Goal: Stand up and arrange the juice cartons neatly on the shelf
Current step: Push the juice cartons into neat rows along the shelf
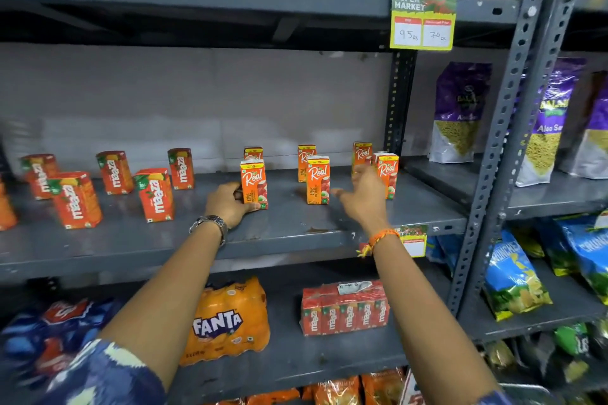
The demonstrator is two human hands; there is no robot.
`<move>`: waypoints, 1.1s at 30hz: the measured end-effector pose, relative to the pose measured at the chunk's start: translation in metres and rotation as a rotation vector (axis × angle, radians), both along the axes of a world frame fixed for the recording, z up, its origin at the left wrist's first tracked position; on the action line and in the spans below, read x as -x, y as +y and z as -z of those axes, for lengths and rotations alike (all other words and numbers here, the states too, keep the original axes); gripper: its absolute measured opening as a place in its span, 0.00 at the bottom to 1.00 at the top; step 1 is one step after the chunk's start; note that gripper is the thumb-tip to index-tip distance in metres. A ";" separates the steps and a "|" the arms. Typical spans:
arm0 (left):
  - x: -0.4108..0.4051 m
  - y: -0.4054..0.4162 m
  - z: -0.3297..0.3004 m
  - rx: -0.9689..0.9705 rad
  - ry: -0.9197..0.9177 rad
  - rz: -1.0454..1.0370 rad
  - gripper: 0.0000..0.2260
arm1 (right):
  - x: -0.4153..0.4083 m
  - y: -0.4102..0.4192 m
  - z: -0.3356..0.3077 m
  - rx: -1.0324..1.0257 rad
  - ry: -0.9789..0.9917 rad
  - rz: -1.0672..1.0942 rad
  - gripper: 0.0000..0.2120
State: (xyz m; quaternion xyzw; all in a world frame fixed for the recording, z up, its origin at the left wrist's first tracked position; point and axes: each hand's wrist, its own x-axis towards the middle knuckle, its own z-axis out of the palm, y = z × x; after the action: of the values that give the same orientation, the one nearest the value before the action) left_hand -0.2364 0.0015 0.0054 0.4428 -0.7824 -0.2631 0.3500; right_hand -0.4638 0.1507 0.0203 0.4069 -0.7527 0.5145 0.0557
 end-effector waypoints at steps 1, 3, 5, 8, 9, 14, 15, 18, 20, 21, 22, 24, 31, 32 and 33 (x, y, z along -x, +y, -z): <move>0.000 -0.001 0.000 0.002 -0.003 0.003 0.20 | -0.005 -0.007 -0.001 -0.116 -0.078 -0.109 0.37; -0.002 -0.002 0.001 0.005 -0.009 0.004 0.20 | -0.007 -0.017 -0.006 -0.296 -0.129 -0.237 0.38; -0.002 -0.003 0.003 0.000 -0.011 0.006 0.19 | -0.007 -0.024 -0.008 -0.371 -0.093 -0.276 0.33; 0.000 -0.004 0.004 -0.012 -0.002 0.003 0.19 | -0.005 -0.027 -0.008 -0.382 -0.035 -0.300 0.25; 0.000 -0.004 0.004 -0.014 0.003 -0.002 0.20 | -0.004 -0.027 -0.009 -0.377 -0.037 -0.313 0.24; 0.001 -0.004 0.006 0.011 -0.014 -0.003 0.18 | 0.002 -0.021 -0.007 -0.373 -0.058 -0.353 0.20; 0.001 -0.005 0.006 0.017 -0.013 -0.004 0.18 | 0.001 -0.020 -0.007 -0.377 -0.049 -0.355 0.19; 0.000 -0.005 0.007 0.016 -0.010 -0.006 0.18 | 0.000 -0.018 -0.007 -0.380 -0.039 -0.360 0.19; 0.001 -0.005 0.007 0.010 -0.011 -0.007 0.19 | -0.001 -0.018 -0.007 -0.373 -0.047 -0.354 0.18; 0.001 -0.005 0.007 0.007 -0.012 -0.008 0.19 | -0.001 -0.017 -0.007 -0.370 -0.047 -0.350 0.18; 0.001 -0.006 0.007 0.005 -0.014 -0.009 0.19 | -0.002 -0.017 -0.006 -0.370 -0.046 -0.346 0.18; 0.001 -0.006 0.007 0.001 -0.015 -0.010 0.19 | -0.003 -0.017 -0.006 -0.371 -0.043 -0.340 0.17; -0.012 0.008 -0.006 -0.092 -0.044 0.002 0.35 | -0.001 -0.015 -0.003 -0.356 -0.007 -0.361 0.18; -0.020 0.014 -0.009 -0.117 -0.020 0.016 0.40 | 0.000 -0.014 -0.003 -0.343 -0.007 -0.363 0.19; -0.032 0.019 -0.011 -0.116 0.014 0.023 0.40 | -0.002 -0.013 -0.002 -0.316 0.000 -0.345 0.22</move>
State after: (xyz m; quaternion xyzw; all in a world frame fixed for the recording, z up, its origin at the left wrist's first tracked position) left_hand -0.2046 0.0204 0.0166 0.4515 -0.7684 -0.3152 0.3262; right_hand -0.4620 0.1375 0.0219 0.5333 -0.7432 0.3920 -0.0974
